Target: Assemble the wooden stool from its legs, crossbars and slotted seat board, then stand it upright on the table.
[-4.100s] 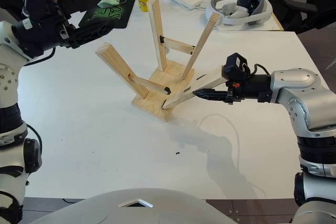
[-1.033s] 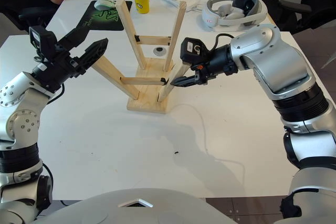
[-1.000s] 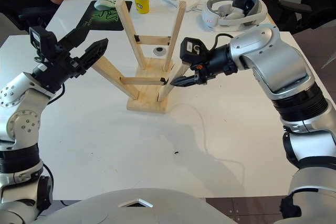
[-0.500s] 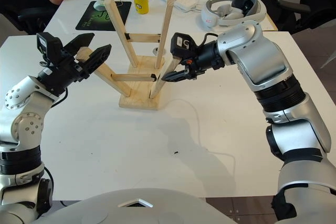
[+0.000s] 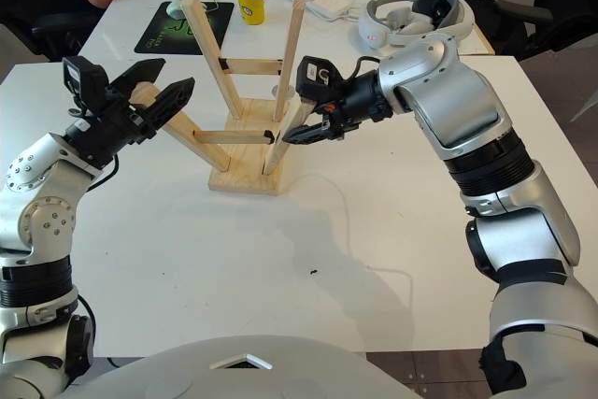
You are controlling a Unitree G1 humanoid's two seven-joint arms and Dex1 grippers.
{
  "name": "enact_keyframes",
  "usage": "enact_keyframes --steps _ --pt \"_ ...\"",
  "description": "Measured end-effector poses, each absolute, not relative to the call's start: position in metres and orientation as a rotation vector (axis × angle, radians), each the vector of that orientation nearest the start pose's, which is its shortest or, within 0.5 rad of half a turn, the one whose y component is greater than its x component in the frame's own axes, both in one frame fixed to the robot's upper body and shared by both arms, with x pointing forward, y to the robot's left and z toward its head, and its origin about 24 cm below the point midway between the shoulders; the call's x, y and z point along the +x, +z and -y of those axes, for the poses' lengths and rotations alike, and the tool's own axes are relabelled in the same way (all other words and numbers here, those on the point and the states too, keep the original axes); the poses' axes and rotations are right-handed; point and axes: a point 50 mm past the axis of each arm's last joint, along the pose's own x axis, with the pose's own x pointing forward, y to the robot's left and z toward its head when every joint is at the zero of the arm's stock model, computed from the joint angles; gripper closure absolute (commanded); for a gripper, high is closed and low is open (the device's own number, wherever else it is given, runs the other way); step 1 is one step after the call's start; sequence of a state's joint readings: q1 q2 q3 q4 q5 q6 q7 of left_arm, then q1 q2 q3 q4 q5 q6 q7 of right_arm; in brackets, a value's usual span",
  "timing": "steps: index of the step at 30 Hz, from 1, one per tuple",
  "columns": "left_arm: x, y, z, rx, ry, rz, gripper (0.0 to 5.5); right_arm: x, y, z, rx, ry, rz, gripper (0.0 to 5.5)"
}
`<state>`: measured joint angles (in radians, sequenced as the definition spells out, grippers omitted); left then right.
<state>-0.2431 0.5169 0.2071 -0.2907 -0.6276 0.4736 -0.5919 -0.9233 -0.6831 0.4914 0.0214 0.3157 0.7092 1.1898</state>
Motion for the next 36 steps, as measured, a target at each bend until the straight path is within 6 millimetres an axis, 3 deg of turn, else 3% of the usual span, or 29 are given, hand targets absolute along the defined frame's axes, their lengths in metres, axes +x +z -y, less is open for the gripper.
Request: enact_keyframes --steps 21,36 --pt "0.273 0.159 -0.220 -0.063 -0.644 0.105 2.08 0.325 0.206 0.081 -0.661 1.395 -0.474 3.44" --pt "0.277 0.159 -0.213 -0.063 -0.662 0.121 2.08 0.332 0.213 0.065 -0.762 1.449 -0.484 3.44"
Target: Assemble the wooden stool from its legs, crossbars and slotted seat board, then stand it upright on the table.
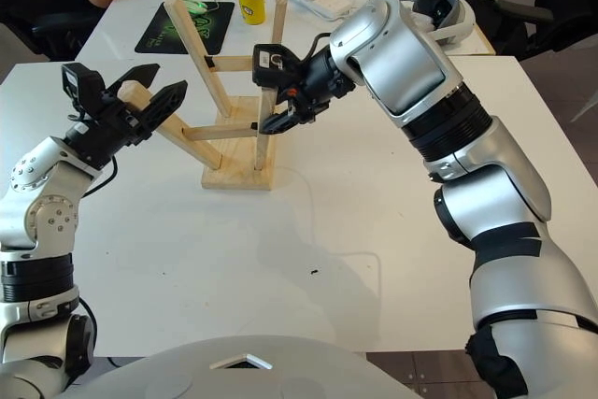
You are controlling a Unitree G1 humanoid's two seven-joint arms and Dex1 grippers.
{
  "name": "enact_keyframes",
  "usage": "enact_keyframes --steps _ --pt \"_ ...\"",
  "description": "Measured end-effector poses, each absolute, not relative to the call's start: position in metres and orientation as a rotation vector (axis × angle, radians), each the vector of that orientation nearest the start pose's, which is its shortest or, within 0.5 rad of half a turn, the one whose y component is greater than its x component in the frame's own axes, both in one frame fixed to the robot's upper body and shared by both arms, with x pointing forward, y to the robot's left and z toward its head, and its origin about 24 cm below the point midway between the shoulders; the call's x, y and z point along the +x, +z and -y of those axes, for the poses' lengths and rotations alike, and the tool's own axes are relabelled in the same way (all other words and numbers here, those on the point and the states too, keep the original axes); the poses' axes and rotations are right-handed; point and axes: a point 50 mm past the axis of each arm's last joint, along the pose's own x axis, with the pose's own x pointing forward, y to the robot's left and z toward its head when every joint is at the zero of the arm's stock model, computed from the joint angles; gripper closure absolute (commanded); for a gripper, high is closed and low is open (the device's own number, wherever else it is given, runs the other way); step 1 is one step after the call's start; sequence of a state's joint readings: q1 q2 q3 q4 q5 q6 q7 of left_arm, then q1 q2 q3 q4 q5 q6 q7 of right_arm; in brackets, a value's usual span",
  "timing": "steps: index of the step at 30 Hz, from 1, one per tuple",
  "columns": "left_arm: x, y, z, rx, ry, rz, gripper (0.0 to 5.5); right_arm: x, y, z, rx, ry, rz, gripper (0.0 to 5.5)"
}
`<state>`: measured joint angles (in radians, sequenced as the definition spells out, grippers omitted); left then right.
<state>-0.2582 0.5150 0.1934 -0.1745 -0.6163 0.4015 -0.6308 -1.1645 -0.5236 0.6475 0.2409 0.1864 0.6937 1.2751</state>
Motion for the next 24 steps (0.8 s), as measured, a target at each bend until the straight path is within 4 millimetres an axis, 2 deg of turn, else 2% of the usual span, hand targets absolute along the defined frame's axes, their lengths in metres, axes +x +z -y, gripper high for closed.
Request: enact_keyframes --steps 12,24 --pt "0.285 0.163 -0.194 -0.057 -0.610 0.074 2.08 0.341 0.216 0.071 -0.756 1.434 -0.520 3.44" --pt "0.283 0.165 -0.186 -0.036 -0.623 0.068 2.08 0.336 0.207 0.084 -0.691 1.409 -0.481 3.44"
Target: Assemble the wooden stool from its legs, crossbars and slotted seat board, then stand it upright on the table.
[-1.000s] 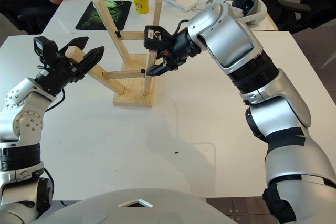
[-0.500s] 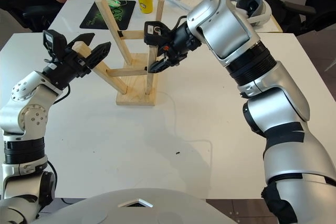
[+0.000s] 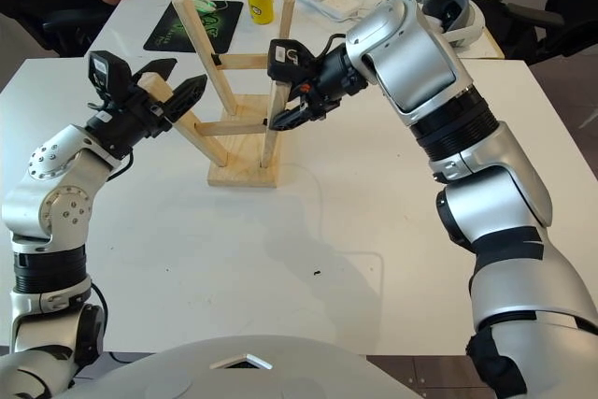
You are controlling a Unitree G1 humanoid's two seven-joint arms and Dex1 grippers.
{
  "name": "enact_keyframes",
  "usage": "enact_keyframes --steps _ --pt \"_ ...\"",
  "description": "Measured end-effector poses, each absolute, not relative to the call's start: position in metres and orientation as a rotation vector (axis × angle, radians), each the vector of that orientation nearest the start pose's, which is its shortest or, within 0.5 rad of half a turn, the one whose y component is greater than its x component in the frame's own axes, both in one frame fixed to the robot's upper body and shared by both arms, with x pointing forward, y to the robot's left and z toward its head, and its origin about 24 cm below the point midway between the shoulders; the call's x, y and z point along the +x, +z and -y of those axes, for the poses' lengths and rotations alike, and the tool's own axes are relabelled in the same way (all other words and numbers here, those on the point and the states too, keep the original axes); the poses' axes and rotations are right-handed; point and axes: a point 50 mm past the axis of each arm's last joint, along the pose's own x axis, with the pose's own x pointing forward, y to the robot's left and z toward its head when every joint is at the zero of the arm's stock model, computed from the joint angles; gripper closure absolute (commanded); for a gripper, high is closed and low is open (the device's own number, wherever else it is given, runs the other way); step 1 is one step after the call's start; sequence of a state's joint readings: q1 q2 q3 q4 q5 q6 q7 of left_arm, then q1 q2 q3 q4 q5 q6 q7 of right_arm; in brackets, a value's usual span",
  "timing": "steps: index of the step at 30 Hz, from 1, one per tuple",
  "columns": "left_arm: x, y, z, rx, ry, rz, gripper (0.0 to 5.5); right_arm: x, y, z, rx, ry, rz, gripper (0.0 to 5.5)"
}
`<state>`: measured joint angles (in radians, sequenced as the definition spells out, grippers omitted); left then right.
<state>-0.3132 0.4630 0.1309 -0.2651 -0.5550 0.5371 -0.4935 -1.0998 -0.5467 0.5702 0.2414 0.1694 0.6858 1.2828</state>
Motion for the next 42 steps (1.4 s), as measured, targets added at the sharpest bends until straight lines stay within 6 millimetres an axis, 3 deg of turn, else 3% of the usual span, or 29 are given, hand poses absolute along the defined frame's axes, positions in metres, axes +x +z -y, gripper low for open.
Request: enact_keyframes --steps 8,13,14,26,34,42 --pt "0.278 0.168 -0.172 -0.048 -0.663 0.052 2.08 0.315 0.207 0.097 -0.685 1.370 -0.480 3.44" --pt "0.278 0.167 -0.172 -0.043 -0.666 0.034 2.08 0.315 0.204 0.099 -0.668 1.354 -0.477 3.44" --pt "0.278 0.167 -0.172 -0.041 -0.666 0.031 2.08 0.315 0.204 0.099 -0.666 1.355 -0.477 3.07" --pt "0.273 0.169 -0.167 -0.029 -0.737 0.020 2.08 0.323 0.193 0.113 -0.593 1.285 -0.499 1.44" --pt "0.273 0.171 -0.174 -0.021 -0.822 0.033 2.08 0.328 0.189 0.107 -0.043 1.255 -0.234 1.44" --pt "0.279 0.173 -0.179 -0.001 -0.878 0.029 2.08 0.322 0.196 0.115 0.029 1.255 -0.158 1.44"
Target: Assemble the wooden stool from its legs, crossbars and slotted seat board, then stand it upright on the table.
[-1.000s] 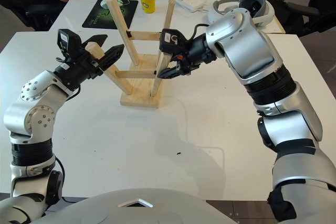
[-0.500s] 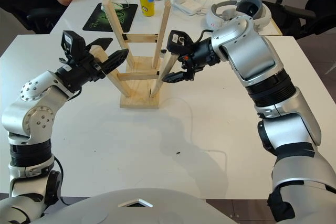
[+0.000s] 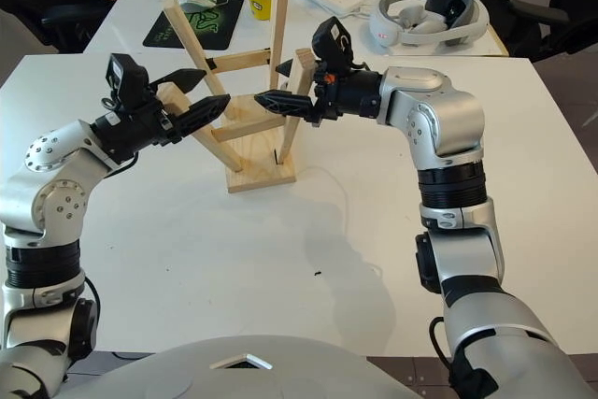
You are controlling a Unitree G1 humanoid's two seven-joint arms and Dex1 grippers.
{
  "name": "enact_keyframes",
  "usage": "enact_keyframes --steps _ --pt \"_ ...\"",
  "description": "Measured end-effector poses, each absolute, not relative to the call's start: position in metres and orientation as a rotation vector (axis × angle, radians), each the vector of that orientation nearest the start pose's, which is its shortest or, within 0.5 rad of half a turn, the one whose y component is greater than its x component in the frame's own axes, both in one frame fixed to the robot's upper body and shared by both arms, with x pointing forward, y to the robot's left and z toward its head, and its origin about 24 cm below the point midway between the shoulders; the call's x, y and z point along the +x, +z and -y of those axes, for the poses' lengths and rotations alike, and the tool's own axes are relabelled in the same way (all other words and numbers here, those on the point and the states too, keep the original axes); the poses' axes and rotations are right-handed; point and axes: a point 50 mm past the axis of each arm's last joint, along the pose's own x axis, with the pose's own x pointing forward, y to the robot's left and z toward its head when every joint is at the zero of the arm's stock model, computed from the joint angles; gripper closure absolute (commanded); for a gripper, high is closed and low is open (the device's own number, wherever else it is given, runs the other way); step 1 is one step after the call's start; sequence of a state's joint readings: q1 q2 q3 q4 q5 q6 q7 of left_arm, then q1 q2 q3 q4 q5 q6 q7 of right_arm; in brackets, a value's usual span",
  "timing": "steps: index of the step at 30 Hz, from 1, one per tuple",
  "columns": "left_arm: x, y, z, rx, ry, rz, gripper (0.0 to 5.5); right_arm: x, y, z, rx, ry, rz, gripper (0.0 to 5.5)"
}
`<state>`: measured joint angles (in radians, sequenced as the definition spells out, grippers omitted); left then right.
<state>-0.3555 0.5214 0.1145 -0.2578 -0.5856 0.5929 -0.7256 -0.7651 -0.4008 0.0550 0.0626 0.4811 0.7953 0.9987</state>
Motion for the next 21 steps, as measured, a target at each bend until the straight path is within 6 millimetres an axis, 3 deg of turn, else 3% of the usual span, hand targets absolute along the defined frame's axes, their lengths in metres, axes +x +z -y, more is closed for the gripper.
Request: enact_keyframes --steps 2,7,11,14,17,21 --pt "0.280 0.173 -0.180 0.005 -0.886 0.025 2.08 0.318 0.195 0.119 0.026 1.256 -0.151 1.44" --pt "0.284 0.175 -0.181 0.016 -0.901 0.018 2.08 0.305 0.167 0.147 0.109 1.178 -0.194 1.44" --pt "0.285 0.176 -0.186 0.030 -0.901 0.010 2.08 0.296 0.167 0.165 0.222 1.131 -0.122 1.44" --pt "0.286 0.181 -0.190 -0.004 -0.907 0.036 2.08 0.290 0.164 0.168 0.251 1.125 -0.114 1.44" --pt "0.286 0.203 -0.192 -0.053 -0.952 0.131 2.08 0.286 0.152 0.168 0.264 1.115 -0.153 1.44" --pt "0.282 0.214 -0.195 -0.102 -1.005 0.179 2.08 0.280 0.135 0.167 0.269 1.102 -0.198 1.44"
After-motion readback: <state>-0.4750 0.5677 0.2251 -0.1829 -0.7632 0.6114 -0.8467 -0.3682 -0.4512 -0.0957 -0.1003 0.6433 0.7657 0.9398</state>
